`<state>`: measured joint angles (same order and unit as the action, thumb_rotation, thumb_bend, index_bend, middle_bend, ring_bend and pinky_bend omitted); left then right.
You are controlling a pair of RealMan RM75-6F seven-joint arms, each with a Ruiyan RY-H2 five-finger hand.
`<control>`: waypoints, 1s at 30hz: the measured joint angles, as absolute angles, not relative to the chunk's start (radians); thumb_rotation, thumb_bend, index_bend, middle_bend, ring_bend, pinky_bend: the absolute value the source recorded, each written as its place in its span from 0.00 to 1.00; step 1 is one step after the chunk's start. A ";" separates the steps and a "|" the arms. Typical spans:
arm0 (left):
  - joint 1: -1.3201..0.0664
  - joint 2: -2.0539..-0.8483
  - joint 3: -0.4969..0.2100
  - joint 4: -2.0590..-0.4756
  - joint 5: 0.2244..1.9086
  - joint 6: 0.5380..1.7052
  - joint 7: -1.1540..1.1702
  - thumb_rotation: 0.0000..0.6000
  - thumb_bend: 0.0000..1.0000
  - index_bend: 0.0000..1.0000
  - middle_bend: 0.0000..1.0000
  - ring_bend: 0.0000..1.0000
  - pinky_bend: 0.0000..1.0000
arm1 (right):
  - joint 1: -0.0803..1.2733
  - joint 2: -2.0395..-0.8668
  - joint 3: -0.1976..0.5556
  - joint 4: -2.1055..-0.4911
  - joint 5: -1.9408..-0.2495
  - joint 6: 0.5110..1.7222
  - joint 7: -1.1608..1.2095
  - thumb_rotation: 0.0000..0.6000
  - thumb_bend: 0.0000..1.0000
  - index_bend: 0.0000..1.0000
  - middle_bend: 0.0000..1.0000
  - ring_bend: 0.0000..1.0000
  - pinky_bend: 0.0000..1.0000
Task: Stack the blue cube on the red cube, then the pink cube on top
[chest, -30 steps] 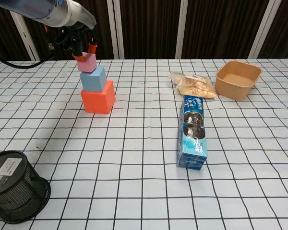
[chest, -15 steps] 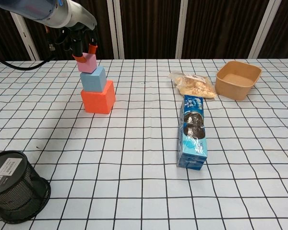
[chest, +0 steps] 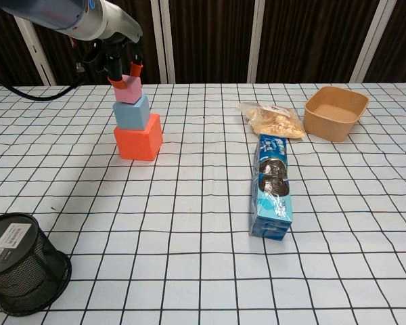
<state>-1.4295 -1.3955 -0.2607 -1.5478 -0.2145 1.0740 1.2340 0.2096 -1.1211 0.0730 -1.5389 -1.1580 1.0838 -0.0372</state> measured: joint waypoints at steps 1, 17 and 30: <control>-1.429 -1.396 -0.262 -1.548 -0.215 1.075 1.236 1.00 0.43 0.39 0.83 0.66 0.71 | 0.210 -1.121 0.073 -1.539 -1.158 1.083 -0.037 1.00 0.09 0.03 0.04 0.05 0.07; -1.418 -1.406 -0.272 -1.536 -0.207 1.072 1.247 1.00 0.43 0.35 0.83 0.66 0.71 | 0.210 -1.120 0.073 -1.538 -1.157 1.081 -0.036 1.00 0.09 0.03 0.04 0.04 0.06; -1.408 -1.391 -0.278 -1.559 -0.197 1.067 1.250 1.00 0.43 0.31 0.83 0.66 0.71 | 0.212 -1.120 0.074 -1.539 -1.150 1.078 -0.039 1.00 0.09 0.03 0.04 0.03 0.04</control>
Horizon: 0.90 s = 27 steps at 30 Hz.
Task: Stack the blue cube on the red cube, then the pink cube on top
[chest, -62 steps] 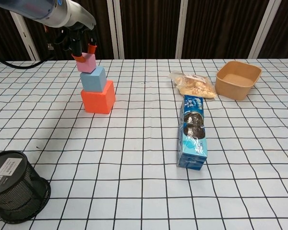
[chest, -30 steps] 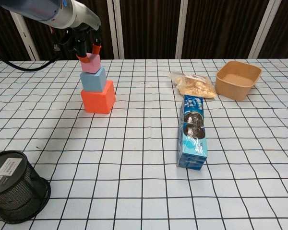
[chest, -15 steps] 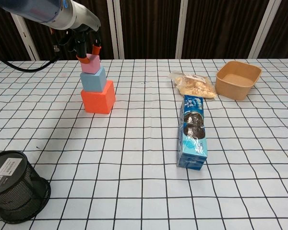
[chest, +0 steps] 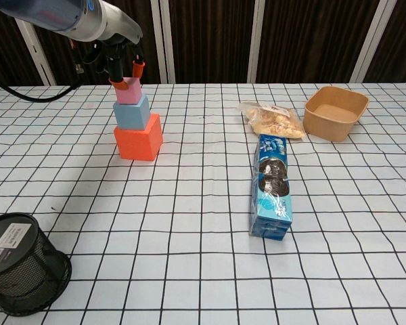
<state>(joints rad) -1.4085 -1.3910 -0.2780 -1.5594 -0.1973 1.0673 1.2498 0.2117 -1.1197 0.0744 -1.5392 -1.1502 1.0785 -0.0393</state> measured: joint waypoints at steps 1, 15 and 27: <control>-1.407 -1.386 -0.278 -1.566 -0.197 1.070 1.250 1.00 0.43 0.31 0.83 0.66 0.71 | 0.212 -1.119 0.074 -1.541 -1.151 1.079 -0.039 1.00 0.09 0.03 0.04 0.03 0.04; -1.350 -1.222 -0.305 -1.747 -0.163 1.081 1.185 1.00 0.43 0.28 0.75 0.58 0.69 | 0.208 -1.114 0.073 -1.553 -1.155 1.088 -0.043 1.00 0.09 0.03 0.04 0.03 0.04; -0.981 -0.880 -0.313 -2.131 0.372 0.982 0.824 1.00 0.38 0.18 0.37 0.23 0.36 | 0.200 -1.110 0.070 -1.563 -1.187 1.115 -0.028 1.00 0.09 0.03 0.04 0.03 0.04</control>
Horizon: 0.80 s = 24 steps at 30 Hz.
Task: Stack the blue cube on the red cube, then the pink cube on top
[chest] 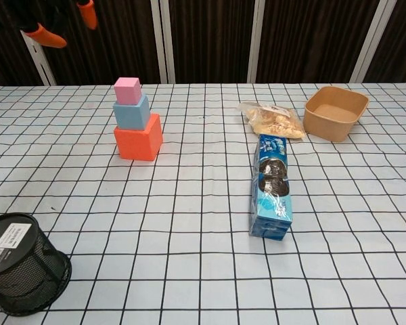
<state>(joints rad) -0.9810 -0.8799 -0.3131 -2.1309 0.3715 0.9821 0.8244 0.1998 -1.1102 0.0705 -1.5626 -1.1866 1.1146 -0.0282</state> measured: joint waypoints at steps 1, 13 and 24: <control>-0.939 -0.862 -0.305 -2.144 0.440 0.982 0.792 1.00 0.37 0.16 0.34 0.20 0.33 | 0.199 -1.112 0.071 -1.561 -1.190 1.119 -0.027 1.00 0.09 0.03 0.04 0.03 0.04; -0.402 -0.972 -0.094 -1.892 1.283 1.258 0.431 1.00 0.36 0.10 0.20 0.08 0.17 | 0.186 -1.182 0.079 -1.476 -1.293 1.245 -0.024 1.00 0.09 0.00 0.04 0.03 0.04; -0.256 -1.194 -0.015 -1.621 1.463 1.446 0.290 1.00 0.36 0.11 0.20 0.08 0.17 | 0.174 -1.215 0.082 -1.432 -1.349 1.314 -0.047 1.00 0.10 0.00 0.04 0.03 0.04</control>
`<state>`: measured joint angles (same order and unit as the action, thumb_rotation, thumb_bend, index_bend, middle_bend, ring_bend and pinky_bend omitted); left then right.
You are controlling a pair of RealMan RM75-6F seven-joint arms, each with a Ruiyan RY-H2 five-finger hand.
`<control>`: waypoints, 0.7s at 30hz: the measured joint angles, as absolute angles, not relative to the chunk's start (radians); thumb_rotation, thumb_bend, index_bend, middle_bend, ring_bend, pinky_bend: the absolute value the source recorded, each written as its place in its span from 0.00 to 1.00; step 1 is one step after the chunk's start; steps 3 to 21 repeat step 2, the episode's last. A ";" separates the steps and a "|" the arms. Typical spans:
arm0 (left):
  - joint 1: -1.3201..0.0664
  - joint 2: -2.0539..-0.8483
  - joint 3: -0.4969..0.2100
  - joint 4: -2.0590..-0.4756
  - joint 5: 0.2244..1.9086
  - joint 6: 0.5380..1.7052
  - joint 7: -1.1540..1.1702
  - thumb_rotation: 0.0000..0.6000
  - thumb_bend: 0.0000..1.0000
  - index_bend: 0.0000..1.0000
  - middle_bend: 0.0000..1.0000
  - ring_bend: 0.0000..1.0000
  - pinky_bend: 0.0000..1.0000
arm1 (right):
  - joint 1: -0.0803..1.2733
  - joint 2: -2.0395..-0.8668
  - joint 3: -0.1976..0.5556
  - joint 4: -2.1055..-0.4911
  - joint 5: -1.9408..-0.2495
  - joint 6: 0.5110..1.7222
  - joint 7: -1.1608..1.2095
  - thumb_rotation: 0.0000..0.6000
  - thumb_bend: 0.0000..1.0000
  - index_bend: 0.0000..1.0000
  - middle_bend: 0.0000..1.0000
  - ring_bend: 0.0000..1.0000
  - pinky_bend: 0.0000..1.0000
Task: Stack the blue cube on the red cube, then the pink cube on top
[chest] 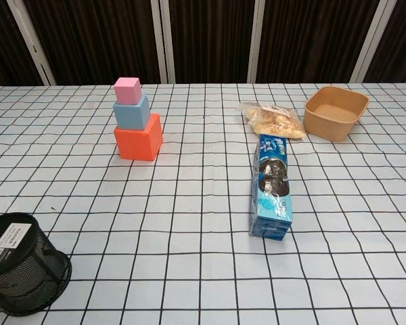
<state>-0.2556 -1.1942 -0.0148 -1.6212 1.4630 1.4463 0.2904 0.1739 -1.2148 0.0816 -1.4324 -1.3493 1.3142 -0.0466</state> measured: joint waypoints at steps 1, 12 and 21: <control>-0.254 -1.196 -0.014 -1.621 1.469 1.448 0.286 1.00 0.36 0.11 0.21 0.08 0.17 | 0.173 -1.216 0.082 -1.432 -1.352 1.317 -0.051 1.00 0.10 0.00 0.04 0.03 0.04; -0.252 -1.197 -0.012 -1.619 1.475 1.448 0.282 1.00 0.36 0.11 0.21 0.08 0.17 | 0.173 -1.217 0.082 -1.431 -1.354 1.320 -0.055 1.00 0.10 0.00 0.04 0.03 0.04; -0.252 -1.197 -0.012 -1.619 1.475 1.448 0.282 1.00 0.36 0.11 0.21 0.08 0.17 | 0.173 -1.217 0.082 -1.431 -1.354 1.320 -0.055 1.00 0.10 0.00 0.04 0.03 0.04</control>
